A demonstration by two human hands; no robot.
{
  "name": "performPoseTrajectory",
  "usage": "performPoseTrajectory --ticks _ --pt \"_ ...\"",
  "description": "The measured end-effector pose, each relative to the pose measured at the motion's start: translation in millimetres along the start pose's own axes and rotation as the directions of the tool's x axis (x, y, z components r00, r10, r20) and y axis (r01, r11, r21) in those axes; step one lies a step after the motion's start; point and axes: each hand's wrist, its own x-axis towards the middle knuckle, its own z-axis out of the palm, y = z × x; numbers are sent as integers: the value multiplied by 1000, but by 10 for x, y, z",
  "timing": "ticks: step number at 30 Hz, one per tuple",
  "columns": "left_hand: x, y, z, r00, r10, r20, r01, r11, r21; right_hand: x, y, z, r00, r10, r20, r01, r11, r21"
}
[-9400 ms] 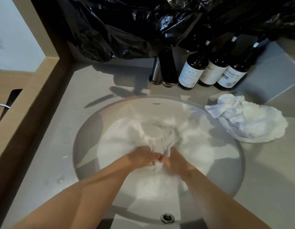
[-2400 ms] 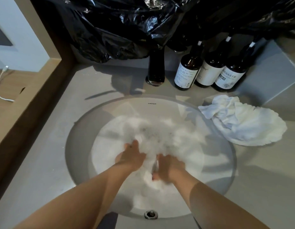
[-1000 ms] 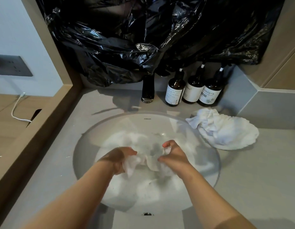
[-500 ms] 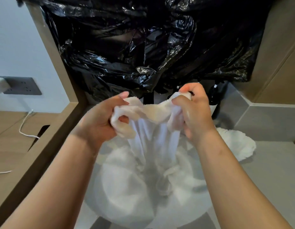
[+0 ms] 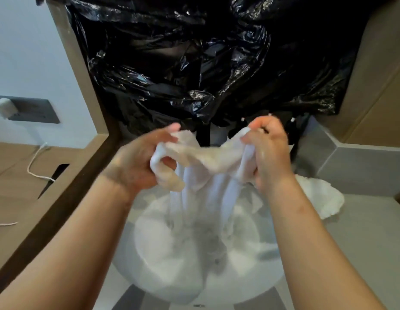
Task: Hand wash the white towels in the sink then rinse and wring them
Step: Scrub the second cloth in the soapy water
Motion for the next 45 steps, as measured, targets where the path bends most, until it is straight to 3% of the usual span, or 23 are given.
performPoseTrajectory --ticks 2,3,4,6,9,11,14,16,18,19,20,22,23,24,26,29,31,33,34,36,38,41,45 --pt "152 -301 -155 998 -36 -44 38 998 47 -55 477 -23 986 166 15 -163 979 -120" --pt "200 -505 -233 987 -30 -156 57 983 174 -76 707 -37 972 236 6 -230 952 -204" --pt "171 -732 -257 966 -51 -254 98 980 176 -114 922 -57 954 301 11 -284 912 -295" --pt "209 -1082 -407 907 -249 -340 275 961 30 -203 1279 -121 894 443 74 -371 821 -434" --pt "205 -1322 -491 803 -441 -401 453 889 -70 -341 1596 -234 749 639 176 -477 704 -526" --pt "209 -1448 -563 752 -482 -450 532 847 -18 -418 1696 -312 684 704 188 -398 577 -713" --pt "298 -1608 -705 736 -400 -546 600 760 252 -481 1804 -408 603 767 217 -138 368 -920" --pt "284 -1635 -652 715 -358 -601 625 712 320 -503 1838 -431 482 835 264 -37 321 -946" --pt "252 -1627 -590 788 -264 -556 596 552 583 -517 1831 -426 394 875 283 -12 312 -950" --pt "273 -1611 -592 762 -301 -573 623 582 523 -517 1804 -398 399 871 286 -23 322 -947" --pt "322 -1575 -627 694 -391 -604 664 672 328 -501 1771 -362 447 847 289 -48 345 -937" --pt "317 -1498 -650 731 -452 -511 613 764 201 -464 1710 -313 589 757 282 -193 471 -861" --pt "318 -1473 -657 737 -484 -472 588 804 92 -453 1667 -292 624 725 291 -296 564 -771" --pt "297 -1428 -638 749 -491 -445 554 833 13 -446 1609 -265 636 700 325 -360 642 -677" --pt "286 -1301 -537 776 -518 -360 508 851 -130 -429 1529 -203 586 688 427 -338 687 -644" --pt "396 -1209 -485 803 -502 -322 492 863 -118 -437 1658 -72 565 676 473 -233 681 -694" --pt "377 -1155 -471 822 -499 -273 505 862 -57 -448 1737 -60 652 673 348 -338 670 -662" --pt "304 -1039 -449 827 -520 -212 501 854 -142 -436 1720 -116 703 655 277 -428 700 -571" --pt "298 -1008 -471 829 -508 -233 501 860 -95 -409 1692 -140 718 643 266 -470 730 -496" --pt "290 -1021 -564 841 -412 -350 499 841 209 -334 1547 -148 749 620 234 -546 777 -313" --pt "321 -1072 -662 887 -214 -410 418 751 512 -235 1338 -92 780 587 218 -556 810 -189" --pt "300 -1154 -693 980 -36 -195 167 684 711 -98 956 21 782 551 290 -581 814 19" --pt "297 -1256 -461 994 54 93 -106 646 756 -38 404 132 845 409 346 -446 894 34"
